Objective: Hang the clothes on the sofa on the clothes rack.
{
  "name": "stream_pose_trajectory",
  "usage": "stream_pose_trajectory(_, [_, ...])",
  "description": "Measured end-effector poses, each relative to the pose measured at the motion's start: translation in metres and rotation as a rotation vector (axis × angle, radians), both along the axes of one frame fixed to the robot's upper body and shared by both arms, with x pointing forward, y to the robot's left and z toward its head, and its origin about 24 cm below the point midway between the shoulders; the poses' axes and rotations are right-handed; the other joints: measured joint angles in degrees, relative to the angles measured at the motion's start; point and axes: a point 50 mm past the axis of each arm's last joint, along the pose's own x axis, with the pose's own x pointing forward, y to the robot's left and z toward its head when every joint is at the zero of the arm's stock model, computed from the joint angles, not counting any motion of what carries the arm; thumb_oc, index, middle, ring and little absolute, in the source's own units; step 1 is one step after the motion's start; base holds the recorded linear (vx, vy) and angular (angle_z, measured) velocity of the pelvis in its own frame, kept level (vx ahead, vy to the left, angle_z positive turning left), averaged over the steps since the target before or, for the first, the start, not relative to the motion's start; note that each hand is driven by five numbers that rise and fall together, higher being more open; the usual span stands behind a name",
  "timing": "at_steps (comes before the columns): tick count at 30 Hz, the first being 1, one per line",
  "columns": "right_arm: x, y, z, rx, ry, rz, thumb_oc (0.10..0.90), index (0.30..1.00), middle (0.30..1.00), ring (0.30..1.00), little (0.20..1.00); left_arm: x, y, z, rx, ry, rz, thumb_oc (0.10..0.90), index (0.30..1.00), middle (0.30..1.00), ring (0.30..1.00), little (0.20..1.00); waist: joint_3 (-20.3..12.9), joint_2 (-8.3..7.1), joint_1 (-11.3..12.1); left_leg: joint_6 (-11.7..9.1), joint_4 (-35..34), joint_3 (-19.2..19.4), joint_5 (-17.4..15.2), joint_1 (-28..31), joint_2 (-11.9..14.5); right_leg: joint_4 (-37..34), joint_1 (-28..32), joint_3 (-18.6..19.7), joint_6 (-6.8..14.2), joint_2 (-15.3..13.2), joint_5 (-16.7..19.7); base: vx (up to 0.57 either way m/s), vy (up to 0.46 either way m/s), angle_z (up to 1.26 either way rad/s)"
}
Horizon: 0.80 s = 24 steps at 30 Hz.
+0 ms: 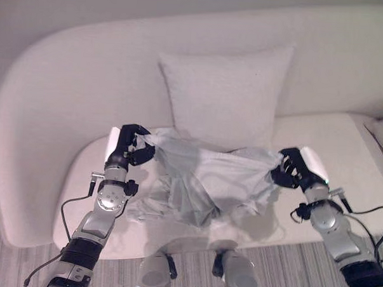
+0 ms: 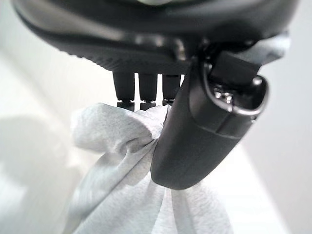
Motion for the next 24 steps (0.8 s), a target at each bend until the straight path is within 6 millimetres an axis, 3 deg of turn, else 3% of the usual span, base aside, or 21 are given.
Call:
stream_pose_trajectory(4, [0.010,0.013,0.021,-0.041,-0.063,0.076,0.400,0.300,0.300,0.300,0.300,-0.011,0.011,0.020,-0.010,-0.094,0.031,0.400,0.300,0.300,0.300,0.300,-1.30,0.89,3.79,0.11,-0.07,-3.92,-0.23,1.30,-0.04,0.03,4.27,-3.96,-0.40,0.29,-1.30,-0.02,-0.011,0.56])
stream_pose_trajectory(6, [0.018,0.019,0.046,-0.079,-0.152,0.108,0.400,0.300,0.300,0.300,0.300,-0.022,0.031,0.041,0.005,-0.197,0.113,0.400,0.300,0.300,0.300,0.300,-3.38,2.24,8.94,-0.37,0.20,-6.94,-0.60,1.38,-0.27,0.04,6.71,-7.17,-0.18,0.13,-2.12,-0.08,0.073,0.75])
stream_pose_trajectory(8, [0.020,0.024,0.057,-0.111,-0.196,0.129,0.400,0.300,0.300,0.300,0.300,-0.027,0.044,0.051,0.013,-0.244,0.168,0.400,0.300,0.300,0.300,0.300,-4.62,2.67,11.00,-0.33,0.60,-8.67,-1.17,0.81,-0.73,0.04,8.24,-10.52,-0.07,-0.61,-2.50,-0.09,0.138,0.79])
stream_pose_trajectory(11, [0.017,0.034,0.074,-0.129,-0.274,0.199,0.400,0.300,0.300,0.300,0.300,-0.036,0.058,0.067,0.026,-0.336,0.248,0.400,0.300,0.300,0.300,0.300,-4.77,1.11,12.57,0.99,5.50,-5.38,-3.67,0.79,0.20,0.08,10.07,-14.80,-0.29,-4.20,-2.22,-0.11,0.296,0.69])
stream_pose_trajectory(12, [0.015,0.037,0.080,-0.129,-0.302,0.221,0.400,0.300,0.300,0.300,0.300,-0.038,0.064,0.072,0.043,-0.361,0.268,0.400,0.300,0.300,0.300,0.300,-4.64,-0.63,13.14,-1.68,11.36,-5.59,-6.18,0.67,0.88,0.12,10.10,-15.05,0.43,-6.50,-1.70,-0.05,0.372,0.36])
stream_pose_trajectory(13, [0.015,0.039,0.082,-0.133,-0.313,0.228,0.400,0.300,0.300,0.300,0.300,-0.039,0.068,0.077,0.059,-0.374,0.280,0.400,0.300,0.300,0.300,0.300,-4.74,-2.07,12.77,-3.81,14.14,-5.14,-7.56,0.82,1.66,0.33,10.28,-15.40,1.22,-7.95,-1.32,-0.11,0.431,0.37])
stream_pose_trajectory(14, [0.014,0.039,0.084,-0.138,-0.323,0.233,0.400,0.300,0.300,0.300,0.300,-0.040,0.070,0.080,0.068,-0.387,0.287,0.400,0.300,0.300,0.300,0.300,-5.36,-2.96,11.76,-4.38,13.43,-5.70,-7.65,2.55,3.54,0.94,10.25,-15.58,1.57,-9.63,-1.02,-0.10,0.572,0.45])
stream_pose_trajectory(15, [0.013,0.035,0.090,-0.147,-0.347,0.229,0.400,0.300,0.300,0.300,0.300,-0.039,0.070,0.085,0.082,-0.414,0.277,0.400,0.300,0.300,0.300,0.300,-5.46,-2.92,10.96,-7.61,15.21,-6.85,-8.59,4.04,6.02,1.29,10.94,-15.57,2.64,-10.43,-0.30,-0.13,0.505,0.35])
stream_pose_trajectory(17, [0.017,0.036,0.104,-0.149,-0.390,0.219,0.400,0.300,0.300,0.300,0.300,-0.037,0.071,0.098,0.111,-0.461,0.272,0.400,0.300,0.300,0.300,0.300,-5.84,-2.53,8.89,-7.87,12.53,-7.01,-8.63,7.12,9.37,2.10,11.26,-16.01,5.20,-12.10,1.40,-0.13,0.542,0.29])
stream_pose_trajectory(18, [0.018,0.035,0.113,-0.162,-0.416,0.214,0.400,0.300,0.300,0.300,0.300,-0.034,0.069,0.105,0.112,-0.490,0.263,0.400,0.300,0.300,0.300,0.300,-6.08,-2.16,7.66,-7.56,9.83,-7.95,-7.95,8.04,9.26,2.50,11.05,-16.21,6.73,-13.40,2.46,-0.14,0.571,0.43])
stream_pose_trajectory(19, [0.017,0.032,0.123,-0.180,-0.446,0.209,0.400,0.300,0.300,0.300,0.300,-0.031,0.067,0.115,0.116,-0.527,0.254,0.400,0.300,0.300,0.300,0.300,-6.28,-2.09,6.29,-9.21,7.46,-8.98,-11.44,8.54,7.61,2.77,10.78,-16.57,8.24,-15.32,3.80,-0.15,0.544,0.54])
stream_pose_trajectory(20, [0.017,0.037,0.117,-0.132,-0.451,0.206,0.400,0.300,0.300,0.300,0.300,-0.026,0.067,0.134,0.160,-0.576,0.249,0.400,0.300,0.300,0.300,0.300,-7.01,-8.08,5.23,-7.01,6.49,-9.47,-9.64,7.18,0.26,3.54,9.21,-15.39,7.60,-20.61,6.21,-0.18,0.513,0.48])
stream_pose_trajectory(21, [0.016,0.038,0.115,-0.130,-0.450,0.213,0.400,0.300,0.300,0.300,0.300,-0.025,0.067,0.141,0.169,-0.601,0.250,0.400,0.300,0.300,0.300,0.300,-7.79,-9.24,5.20,-5.89,7.71,-9.70,-9.68,5.34,-1.21,3.82,8.47,-14.36,7.63,-20.58,6.65,-0.18,0.486,0.22])
stream_pose_trajectory(22, [0.017,0.039,0.118,-0.133,-0.461,0.216,0.400,0.300,0.300,0.300,0.300,-0.024,0.068,0.151,0.188,-0.626,0.256,0.400,0.300,0.300,0.300,0.300,-8.26,-10.37,6.61,-4.65,9.06,-9.23,-10.15,3.88,-2.90,3.42,7.38,-14.77,5.55,-21.96,10.05,-0.18,0.438,0.16])
stream_pose_trajectory(24, [0.018,0.039,0.124,-0.153,-0.483,0.206,0.400,0.300,0.300,0.300,0.300,-0.017,0.066,0.177,0.266,-0.671,0.237,0.400,0.300,0.300,0.300,0.300,-8.23,-11.01,7.00,-1.59,11.15,-10.31,-10.59,1.75,-5.68,4.27,6.37,-13.48,2.86,-24.93,17.34,-0.23,0.428,0.34])
